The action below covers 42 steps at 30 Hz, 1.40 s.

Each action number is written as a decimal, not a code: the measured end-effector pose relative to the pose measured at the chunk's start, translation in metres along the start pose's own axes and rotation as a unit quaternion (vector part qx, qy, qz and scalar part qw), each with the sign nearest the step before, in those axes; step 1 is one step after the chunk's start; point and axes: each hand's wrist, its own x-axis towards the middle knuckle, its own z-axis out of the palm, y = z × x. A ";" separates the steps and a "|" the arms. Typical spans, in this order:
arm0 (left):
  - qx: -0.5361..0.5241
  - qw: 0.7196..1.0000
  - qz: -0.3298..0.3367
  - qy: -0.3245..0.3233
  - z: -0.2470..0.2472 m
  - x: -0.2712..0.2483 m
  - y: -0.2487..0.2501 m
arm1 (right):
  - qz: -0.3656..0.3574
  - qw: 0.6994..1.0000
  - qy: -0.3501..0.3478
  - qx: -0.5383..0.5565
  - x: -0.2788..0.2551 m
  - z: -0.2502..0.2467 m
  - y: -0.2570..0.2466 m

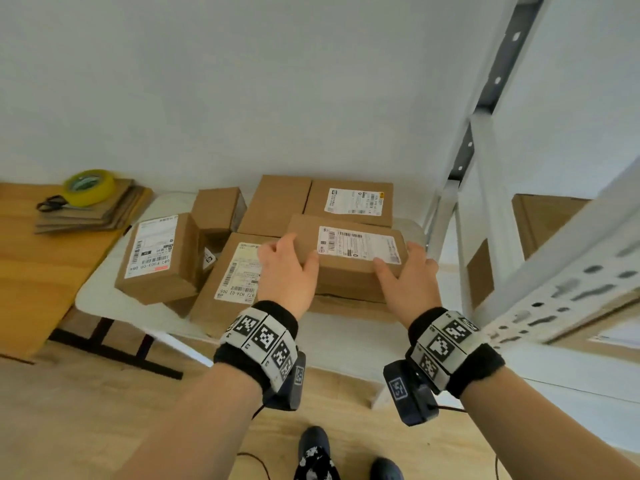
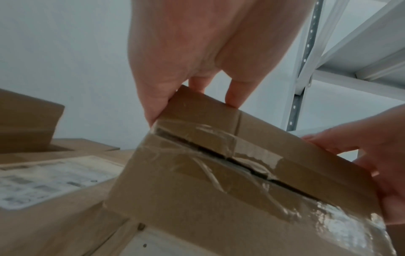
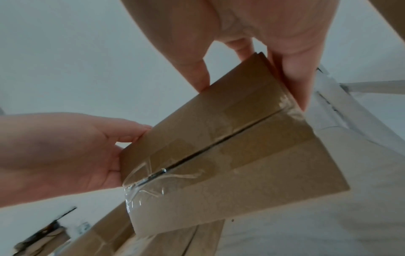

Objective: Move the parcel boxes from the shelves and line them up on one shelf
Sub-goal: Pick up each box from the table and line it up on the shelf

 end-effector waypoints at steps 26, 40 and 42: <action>-0.063 0.962 0.215 0.156 -0.063 -0.238 0.002 | -0.067 0.995 -0.042 0.056 -0.215 -0.073 0.048; -0.087 0.922 0.367 0.089 -0.040 -0.325 0.058 | -0.015 0.990 0.037 0.132 -0.290 -0.148 0.109; -0.095 0.916 0.384 0.069 -0.030 -0.332 0.076 | -0.008 0.988 0.055 0.147 -0.290 -0.166 0.118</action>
